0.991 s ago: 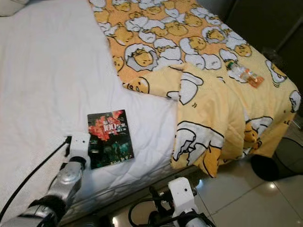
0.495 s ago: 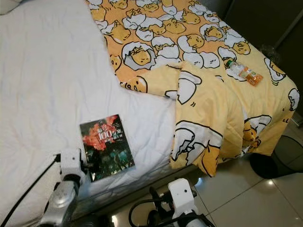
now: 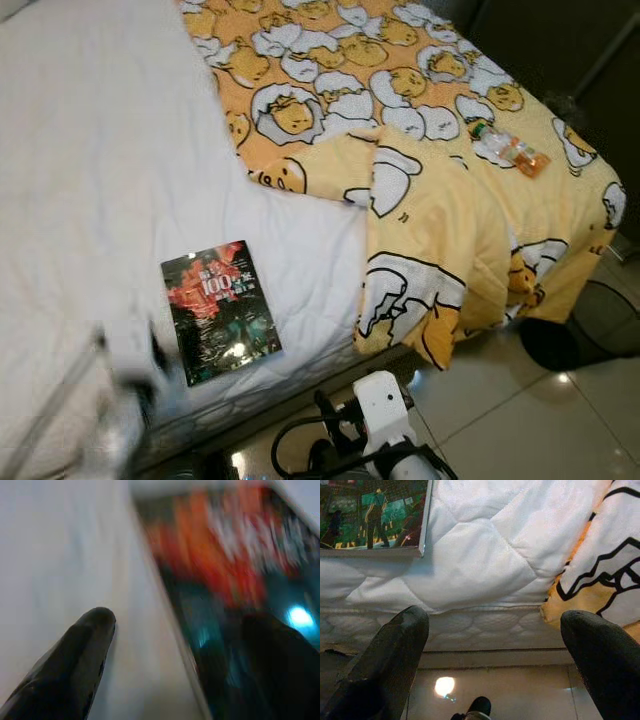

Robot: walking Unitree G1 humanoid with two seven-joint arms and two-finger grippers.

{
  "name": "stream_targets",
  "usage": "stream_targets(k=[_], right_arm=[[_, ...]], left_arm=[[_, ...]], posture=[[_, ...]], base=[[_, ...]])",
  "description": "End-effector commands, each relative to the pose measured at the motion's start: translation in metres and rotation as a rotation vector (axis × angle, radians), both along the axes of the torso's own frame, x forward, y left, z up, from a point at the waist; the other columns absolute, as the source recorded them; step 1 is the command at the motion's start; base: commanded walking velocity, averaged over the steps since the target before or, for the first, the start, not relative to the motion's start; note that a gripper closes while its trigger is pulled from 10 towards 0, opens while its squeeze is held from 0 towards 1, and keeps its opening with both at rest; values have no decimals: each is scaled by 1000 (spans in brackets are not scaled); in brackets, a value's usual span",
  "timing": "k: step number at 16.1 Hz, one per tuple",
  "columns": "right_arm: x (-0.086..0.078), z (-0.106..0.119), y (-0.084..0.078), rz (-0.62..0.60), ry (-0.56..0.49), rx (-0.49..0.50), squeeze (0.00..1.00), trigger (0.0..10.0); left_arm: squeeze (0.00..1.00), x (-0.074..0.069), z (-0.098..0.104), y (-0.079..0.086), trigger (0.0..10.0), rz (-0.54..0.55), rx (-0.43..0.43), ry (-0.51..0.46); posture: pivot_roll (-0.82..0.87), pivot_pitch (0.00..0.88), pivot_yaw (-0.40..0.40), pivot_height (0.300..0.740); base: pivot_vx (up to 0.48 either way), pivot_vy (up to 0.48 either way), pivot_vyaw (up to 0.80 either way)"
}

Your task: Clean up the room

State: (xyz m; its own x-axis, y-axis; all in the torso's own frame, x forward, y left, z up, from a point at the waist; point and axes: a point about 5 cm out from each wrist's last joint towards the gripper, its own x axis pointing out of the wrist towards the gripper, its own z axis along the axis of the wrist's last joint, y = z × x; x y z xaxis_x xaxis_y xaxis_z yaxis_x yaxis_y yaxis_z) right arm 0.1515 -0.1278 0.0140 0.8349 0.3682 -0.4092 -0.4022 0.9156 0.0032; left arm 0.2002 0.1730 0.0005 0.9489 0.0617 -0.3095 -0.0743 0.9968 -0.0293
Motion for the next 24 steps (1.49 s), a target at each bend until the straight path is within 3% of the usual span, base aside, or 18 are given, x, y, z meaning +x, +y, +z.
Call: stream_targets(k=[1,3,6,8,9,11,13,17,20,24], right_arm=[[-3,-4,-5,-7,20,-7,0,10000],[-2,-5,-5,-1,17,0,0,10000],[9,-9,2,-29,49,93,0,10000],[41,-12,12,-66,95,272,0,10000],[48,-12,14,-70,102,298,0,10000],[81,-21,32,-81,170,394,0,10000],[93,-21,43,-82,201,452,0,10000],[98,-20,53,-68,212,537,0,10000],[91,-21,68,2,206,554,0,10000],[85,-31,81,2,261,560,0,10000]], left_arm=[[0,-3,6,2,10000,10,-42,-2],[0,-6,12,0,10000,-9,-46,-25],[0,-2,28,3,10000,-81,88,-85],[0,13,70,9,10000,-115,293,-249],[0,16,78,10,10000,-120,320,-276],[0,28,111,9,10000,-150,404,-402],[0,27,122,8,10000,-154,440,-440],[0,19,127,12,10000,-136,491,-442],[0,18,130,6,10000,-167,504,-460],[0,9,122,-18,10000,-316,413,-433]], posture=[[3,140,-91,740],[14,139,-93,740],[45,143,-90,740],[95,157,-82,740],[119,163,-77,740],[178,170,-76,740],[211,171,-82,740],[236,165,-96,740],[235,162,-99,740],[248,172,-100,740]], base=[[0,0,0],[0,0,0],[0,0,0],[0,0,0],[0,0,0],[0,0,0],[0,0,0],[0,0,0],[0,0,0],[0,0,0]])
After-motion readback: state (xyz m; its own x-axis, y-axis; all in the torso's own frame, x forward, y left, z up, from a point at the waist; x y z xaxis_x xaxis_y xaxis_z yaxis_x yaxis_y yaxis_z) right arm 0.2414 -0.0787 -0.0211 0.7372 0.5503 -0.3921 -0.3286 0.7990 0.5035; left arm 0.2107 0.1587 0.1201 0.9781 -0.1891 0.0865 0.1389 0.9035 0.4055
